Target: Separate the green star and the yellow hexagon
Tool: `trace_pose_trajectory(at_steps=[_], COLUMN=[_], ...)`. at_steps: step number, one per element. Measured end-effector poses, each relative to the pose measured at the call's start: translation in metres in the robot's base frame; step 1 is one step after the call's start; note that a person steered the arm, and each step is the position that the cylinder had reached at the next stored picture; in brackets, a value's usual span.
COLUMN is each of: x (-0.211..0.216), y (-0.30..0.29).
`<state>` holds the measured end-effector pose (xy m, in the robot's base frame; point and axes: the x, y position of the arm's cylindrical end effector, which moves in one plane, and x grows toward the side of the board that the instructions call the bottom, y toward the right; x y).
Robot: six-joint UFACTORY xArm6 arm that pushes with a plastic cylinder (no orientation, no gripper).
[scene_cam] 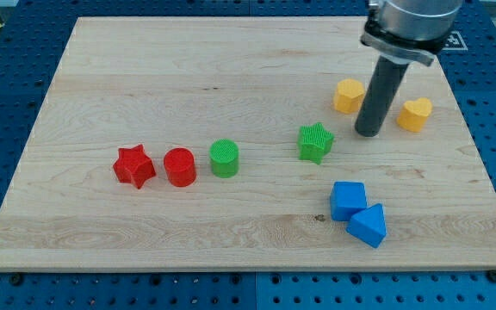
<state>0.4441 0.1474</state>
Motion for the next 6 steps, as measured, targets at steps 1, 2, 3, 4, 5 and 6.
trace_pose_trajectory(at_steps=[1, 2, 3, 4, 5, 6], x=[0.007, 0.014, 0.029, 0.039, 0.040, 0.040], y=[-0.023, -0.040, -0.047, -0.047, -0.047, -0.052])
